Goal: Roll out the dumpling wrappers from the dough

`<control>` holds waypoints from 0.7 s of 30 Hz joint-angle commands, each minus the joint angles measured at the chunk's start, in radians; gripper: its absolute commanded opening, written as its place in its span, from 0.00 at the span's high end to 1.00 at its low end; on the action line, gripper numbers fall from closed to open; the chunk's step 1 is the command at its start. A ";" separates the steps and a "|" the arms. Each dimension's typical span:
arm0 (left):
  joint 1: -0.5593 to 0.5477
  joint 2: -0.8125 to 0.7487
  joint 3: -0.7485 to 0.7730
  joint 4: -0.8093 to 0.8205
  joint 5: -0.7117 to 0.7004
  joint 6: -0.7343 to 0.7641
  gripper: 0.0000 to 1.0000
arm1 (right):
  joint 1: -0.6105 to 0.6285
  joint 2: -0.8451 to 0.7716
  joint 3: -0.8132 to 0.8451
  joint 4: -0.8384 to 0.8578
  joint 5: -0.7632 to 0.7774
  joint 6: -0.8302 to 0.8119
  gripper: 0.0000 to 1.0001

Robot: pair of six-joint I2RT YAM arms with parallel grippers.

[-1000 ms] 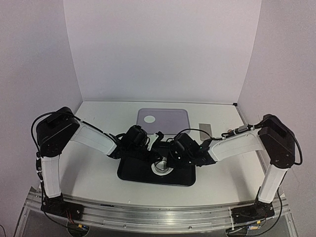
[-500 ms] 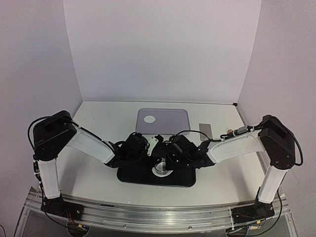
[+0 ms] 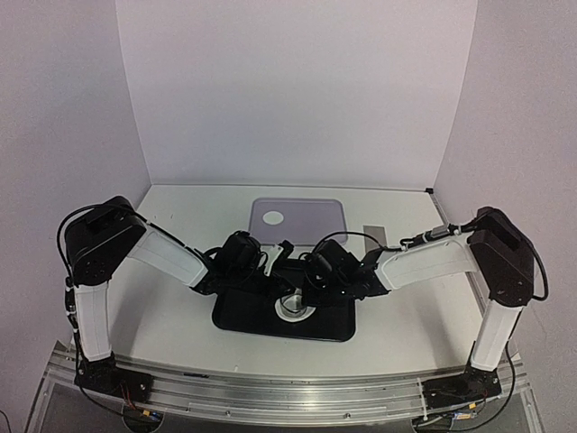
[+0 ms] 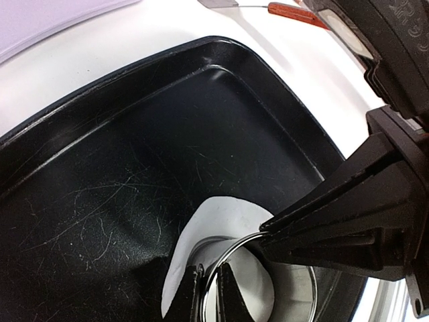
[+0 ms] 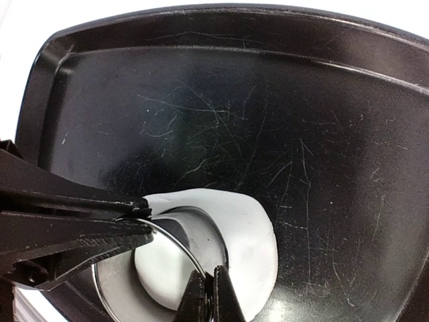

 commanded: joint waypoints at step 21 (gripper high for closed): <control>-0.052 0.028 -0.127 -0.350 -0.033 0.117 1.00 | -0.001 0.144 -0.016 -0.246 0.183 -0.083 1.00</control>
